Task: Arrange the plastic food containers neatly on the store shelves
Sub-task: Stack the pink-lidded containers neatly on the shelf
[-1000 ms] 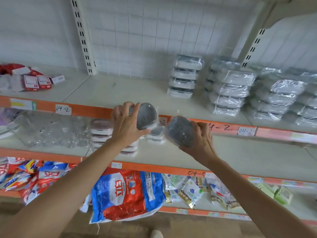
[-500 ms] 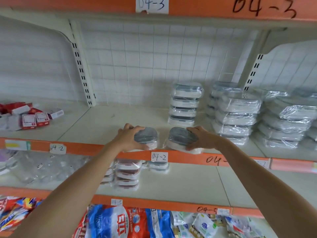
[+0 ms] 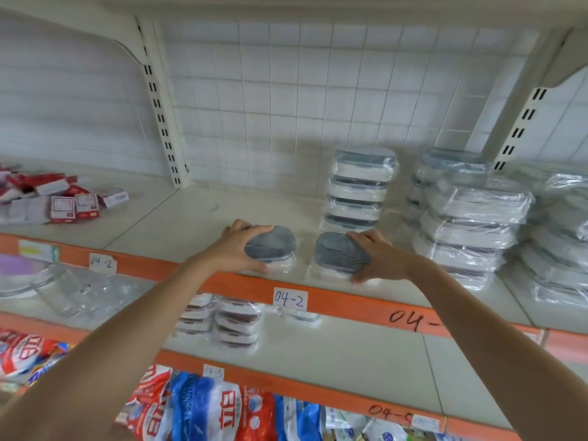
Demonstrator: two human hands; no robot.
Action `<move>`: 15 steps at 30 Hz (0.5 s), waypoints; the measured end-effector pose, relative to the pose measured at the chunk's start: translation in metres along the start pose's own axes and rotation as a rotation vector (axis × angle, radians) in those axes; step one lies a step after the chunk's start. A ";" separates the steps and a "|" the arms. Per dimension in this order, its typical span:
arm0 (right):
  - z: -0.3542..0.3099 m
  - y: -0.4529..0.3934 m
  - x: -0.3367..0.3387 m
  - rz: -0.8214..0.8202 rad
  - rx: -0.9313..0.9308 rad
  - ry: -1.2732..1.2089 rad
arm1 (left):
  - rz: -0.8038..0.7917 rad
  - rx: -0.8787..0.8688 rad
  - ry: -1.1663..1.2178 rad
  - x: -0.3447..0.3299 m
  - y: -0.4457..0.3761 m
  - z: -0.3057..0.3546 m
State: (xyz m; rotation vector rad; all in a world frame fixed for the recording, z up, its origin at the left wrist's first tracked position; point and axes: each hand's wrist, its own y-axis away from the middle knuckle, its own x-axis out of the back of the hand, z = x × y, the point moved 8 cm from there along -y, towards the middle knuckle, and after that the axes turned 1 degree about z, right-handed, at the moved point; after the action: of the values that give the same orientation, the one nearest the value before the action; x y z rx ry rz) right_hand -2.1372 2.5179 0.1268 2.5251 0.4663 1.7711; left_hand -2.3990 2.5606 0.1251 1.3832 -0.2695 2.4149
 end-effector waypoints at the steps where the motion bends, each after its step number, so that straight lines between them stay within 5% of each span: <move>1: -0.001 0.000 0.000 -0.002 0.006 0.003 | 0.047 0.001 0.050 0.004 0.000 0.003; 6: -0.004 0.008 0.010 0.010 0.017 0.049 | 0.239 -0.136 0.228 0.032 -0.019 0.060; 11: -0.014 0.030 0.064 0.253 0.073 -0.106 | 0.079 -0.321 0.030 0.005 -0.040 0.132; 15: -0.015 0.036 0.069 0.245 0.084 -0.004 | -0.030 -0.353 0.038 -0.033 -0.048 0.149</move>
State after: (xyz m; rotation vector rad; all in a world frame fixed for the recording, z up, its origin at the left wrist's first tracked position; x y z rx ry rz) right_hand -2.1216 2.4989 0.2019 2.7468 0.2445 1.8585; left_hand -2.2460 2.5491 0.1720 1.1725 -0.6257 2.2302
